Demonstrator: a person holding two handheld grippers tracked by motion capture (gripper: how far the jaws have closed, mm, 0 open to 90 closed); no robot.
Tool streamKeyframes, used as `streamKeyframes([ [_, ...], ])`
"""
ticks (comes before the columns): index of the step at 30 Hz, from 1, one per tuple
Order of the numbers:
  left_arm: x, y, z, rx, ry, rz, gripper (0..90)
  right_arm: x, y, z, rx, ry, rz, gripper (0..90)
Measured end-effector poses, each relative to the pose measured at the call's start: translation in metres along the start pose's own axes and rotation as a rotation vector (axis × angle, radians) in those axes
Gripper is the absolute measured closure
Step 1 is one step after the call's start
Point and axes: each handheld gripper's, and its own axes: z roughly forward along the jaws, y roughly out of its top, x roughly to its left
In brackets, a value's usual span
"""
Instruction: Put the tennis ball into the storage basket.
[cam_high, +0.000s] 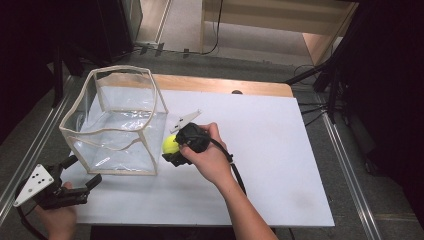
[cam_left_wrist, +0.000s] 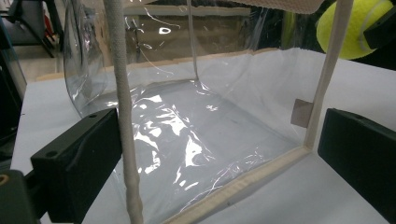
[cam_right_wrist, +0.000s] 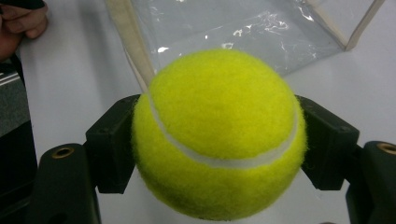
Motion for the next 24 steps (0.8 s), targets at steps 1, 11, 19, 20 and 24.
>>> streamKeyframes([
  [1, 0.000, 0.000, 0.000, 0.000, 0.000, 0.000, 0.1, 0.000, 0.001, -0.001, -0.002, -0.002, 0.004, 23.1],
  [11, 0.000, 0.000, 0.000, 0.001, 0.000, 0.000, 0.1, 0.000, 0.013, -0.011, -0.026, 0.010, 0.005, 23.1],
  [19, 0.000, 0.000, 0.000, 0.000, -0.002, -0.002, 0.1, 0.000, 0.025, -0.020, -0.041, 0.006, -0.014, 23.1],
  [20, 0.000, 0.000, 0.000, 0.000, -0.001, -0.004, 0.1, 0.000, 0.028, -0.022, -0.045, 0.007, -0.013, 23.1],
  [24, 0.000, 0.000, 0.000, -0.001, -0.002, -0.004, 0.1, -0.001, 0.032, -0.026, -0.047, 0.006, -0.015, 23.1],
])
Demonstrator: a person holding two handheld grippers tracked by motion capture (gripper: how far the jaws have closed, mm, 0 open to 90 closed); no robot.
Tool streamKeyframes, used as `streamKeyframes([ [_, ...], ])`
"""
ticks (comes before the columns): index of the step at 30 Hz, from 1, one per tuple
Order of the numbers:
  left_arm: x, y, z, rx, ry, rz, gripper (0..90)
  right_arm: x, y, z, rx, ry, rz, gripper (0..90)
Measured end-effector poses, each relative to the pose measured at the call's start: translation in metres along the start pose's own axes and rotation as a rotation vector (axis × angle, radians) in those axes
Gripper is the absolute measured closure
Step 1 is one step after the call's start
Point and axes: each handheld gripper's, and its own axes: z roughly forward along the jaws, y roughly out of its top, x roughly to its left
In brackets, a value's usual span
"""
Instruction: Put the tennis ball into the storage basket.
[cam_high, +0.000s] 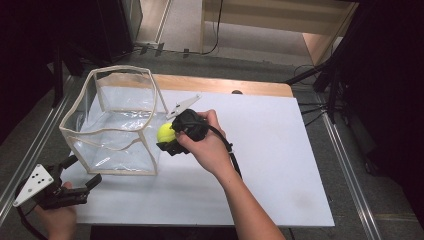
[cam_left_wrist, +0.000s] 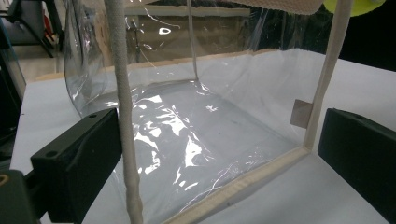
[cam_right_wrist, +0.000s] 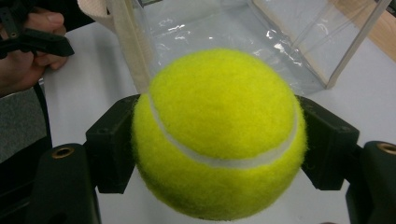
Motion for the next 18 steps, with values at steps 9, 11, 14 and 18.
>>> streamKeyframes([
  [9, 0.000, 0.000, 0.000, 0.001, 0.001, 0.004, 0.1, -0.002, 0.007, -0.006, -0.010, 0.007, 0.005, 23.1],
  [11, 0.000, 0.000, 0.000, 0.002, 0.001, 0.004, 0.1, -0.004, 0.008, -0.007, -0.016, 0.009, -0.003, 23.1],
  [14, 0.000, 0.000, 0.000, 0.002, 0.002, 0.003, 0.1, -0.004, 0.012, -0.009, -0.018, 0.011, 0.004, 23.1],
  [18, 0.000, 0.000, 0.001, 0.002, 0.002, 0.003, 0.1, -0.006, 0.014, -0.012, -0.020, 0.014, 0.006, 23.1],
])
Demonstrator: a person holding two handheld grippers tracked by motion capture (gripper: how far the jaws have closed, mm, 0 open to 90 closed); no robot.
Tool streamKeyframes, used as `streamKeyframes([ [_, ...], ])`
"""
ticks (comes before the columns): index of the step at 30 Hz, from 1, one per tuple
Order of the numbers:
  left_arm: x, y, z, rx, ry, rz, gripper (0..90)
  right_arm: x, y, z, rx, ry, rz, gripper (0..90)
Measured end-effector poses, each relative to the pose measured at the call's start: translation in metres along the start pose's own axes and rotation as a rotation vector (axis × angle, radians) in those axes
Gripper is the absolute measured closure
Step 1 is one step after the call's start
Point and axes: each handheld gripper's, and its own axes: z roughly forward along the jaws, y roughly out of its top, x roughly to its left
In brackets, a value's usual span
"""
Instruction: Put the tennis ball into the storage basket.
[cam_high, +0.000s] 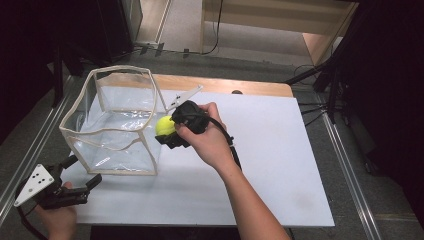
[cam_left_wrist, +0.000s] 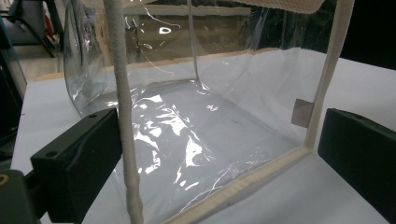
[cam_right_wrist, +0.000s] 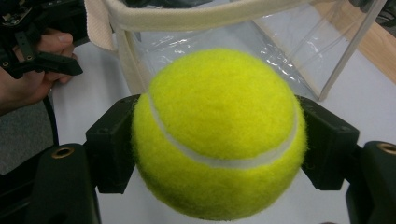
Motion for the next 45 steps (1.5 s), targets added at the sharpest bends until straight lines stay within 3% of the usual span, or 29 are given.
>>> streamKeyframes([
  [45, 0.001, 0.000, 0.000, -0.003, -0.007, -0.011, 0.1, 0.000, 0.049, -0.020, -0.043, -0.013, -0.033, 23.1],
])
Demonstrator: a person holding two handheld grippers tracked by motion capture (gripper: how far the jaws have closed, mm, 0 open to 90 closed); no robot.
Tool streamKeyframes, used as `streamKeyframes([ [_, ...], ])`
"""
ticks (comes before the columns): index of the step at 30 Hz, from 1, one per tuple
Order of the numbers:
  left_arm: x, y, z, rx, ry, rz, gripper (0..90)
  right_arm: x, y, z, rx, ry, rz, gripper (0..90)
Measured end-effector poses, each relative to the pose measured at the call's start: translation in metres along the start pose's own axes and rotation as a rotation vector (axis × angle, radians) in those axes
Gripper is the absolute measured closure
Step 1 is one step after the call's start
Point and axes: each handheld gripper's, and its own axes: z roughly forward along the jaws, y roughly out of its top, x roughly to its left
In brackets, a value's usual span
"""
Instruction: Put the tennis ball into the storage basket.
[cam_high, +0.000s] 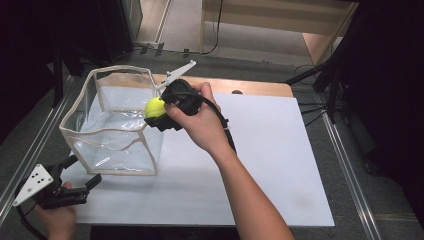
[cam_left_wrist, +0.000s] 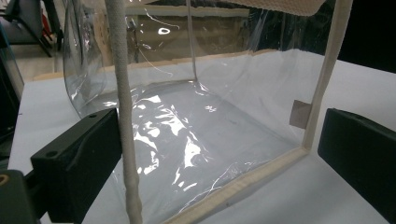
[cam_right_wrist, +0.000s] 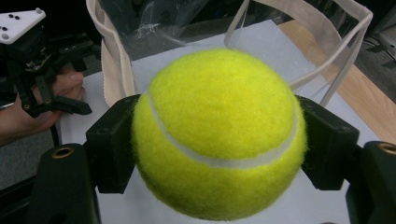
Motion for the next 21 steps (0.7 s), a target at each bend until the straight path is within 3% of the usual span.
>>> streamKeyframes([
  [21, 0.000, 0.000, 0.000, -0.003, -0.002, -0.005, 0.1, 0.003, 0.023, 0.012, 0.000, 0.015, -0.020, 23.1],
])
